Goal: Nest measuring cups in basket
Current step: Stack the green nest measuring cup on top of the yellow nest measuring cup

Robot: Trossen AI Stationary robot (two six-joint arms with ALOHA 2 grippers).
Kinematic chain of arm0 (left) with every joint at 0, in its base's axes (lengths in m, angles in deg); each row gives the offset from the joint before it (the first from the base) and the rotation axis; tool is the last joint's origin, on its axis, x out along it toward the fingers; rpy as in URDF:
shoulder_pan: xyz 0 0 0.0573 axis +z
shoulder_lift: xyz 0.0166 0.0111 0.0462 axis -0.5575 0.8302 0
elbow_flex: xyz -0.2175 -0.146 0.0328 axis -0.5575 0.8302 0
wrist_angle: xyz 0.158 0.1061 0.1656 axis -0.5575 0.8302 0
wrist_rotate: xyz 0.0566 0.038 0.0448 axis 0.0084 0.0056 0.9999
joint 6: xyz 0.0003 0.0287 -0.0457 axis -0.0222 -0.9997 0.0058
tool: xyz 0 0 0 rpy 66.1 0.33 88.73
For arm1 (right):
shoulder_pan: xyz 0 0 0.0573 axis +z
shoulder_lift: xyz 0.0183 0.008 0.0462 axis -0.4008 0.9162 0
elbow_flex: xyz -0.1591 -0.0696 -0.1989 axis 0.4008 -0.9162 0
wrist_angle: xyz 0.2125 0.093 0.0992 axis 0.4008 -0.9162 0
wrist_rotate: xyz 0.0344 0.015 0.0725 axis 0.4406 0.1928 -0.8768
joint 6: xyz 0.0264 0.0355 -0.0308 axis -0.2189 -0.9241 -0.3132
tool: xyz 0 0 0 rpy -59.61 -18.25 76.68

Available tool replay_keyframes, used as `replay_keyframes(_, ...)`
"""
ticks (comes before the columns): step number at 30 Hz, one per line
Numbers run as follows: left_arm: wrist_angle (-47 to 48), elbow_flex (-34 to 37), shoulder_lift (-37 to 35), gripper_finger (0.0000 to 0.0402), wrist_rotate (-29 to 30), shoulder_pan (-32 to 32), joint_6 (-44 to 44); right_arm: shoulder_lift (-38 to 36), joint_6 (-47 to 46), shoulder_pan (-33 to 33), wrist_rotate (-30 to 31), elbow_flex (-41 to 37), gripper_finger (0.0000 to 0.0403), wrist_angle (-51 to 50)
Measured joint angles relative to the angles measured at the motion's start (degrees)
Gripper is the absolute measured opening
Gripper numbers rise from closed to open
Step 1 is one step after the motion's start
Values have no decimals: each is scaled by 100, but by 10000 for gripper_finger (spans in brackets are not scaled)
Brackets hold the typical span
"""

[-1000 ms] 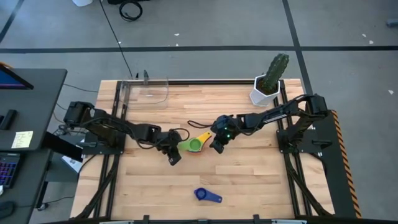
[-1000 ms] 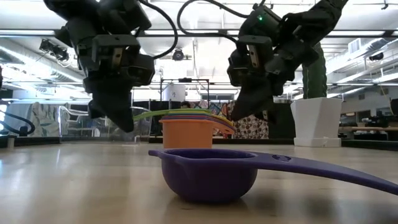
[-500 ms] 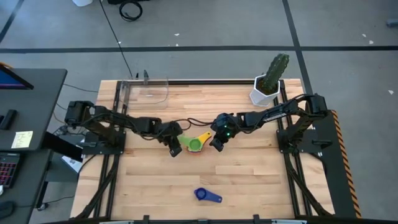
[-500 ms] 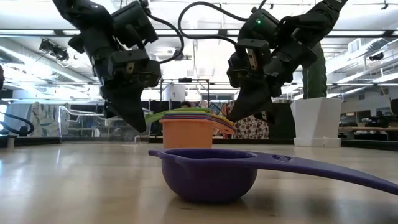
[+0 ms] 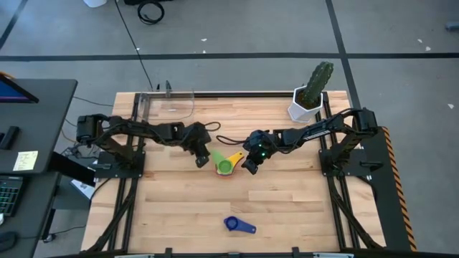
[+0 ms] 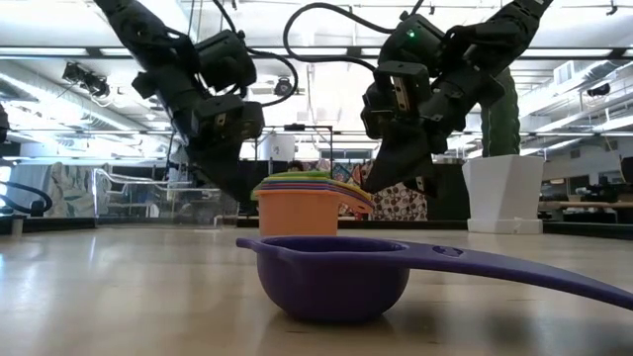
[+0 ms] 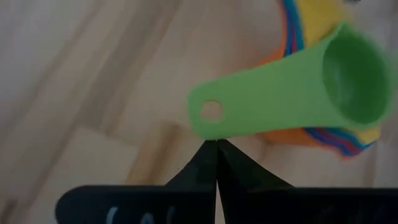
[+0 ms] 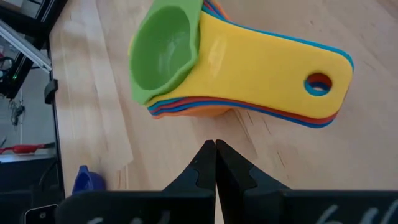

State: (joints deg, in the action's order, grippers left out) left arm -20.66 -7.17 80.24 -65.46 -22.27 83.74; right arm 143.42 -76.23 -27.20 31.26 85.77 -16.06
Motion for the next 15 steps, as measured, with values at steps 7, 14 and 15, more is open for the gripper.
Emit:
replay_keyframes(7, -384, 0, 0, 5, -472, 360, -572, 0, -3, 0, 0, 0, 5, 6)
replay_keyframes(14, -174, -1, 0, 5, -818, 550, -815, 0, -113, 0, 0, 0, 5, 6)
replay_keyframes(15, -35, -9, 0, 5, -861, 570, -761, 0, -119, 0, 0, 0, 5, 6)
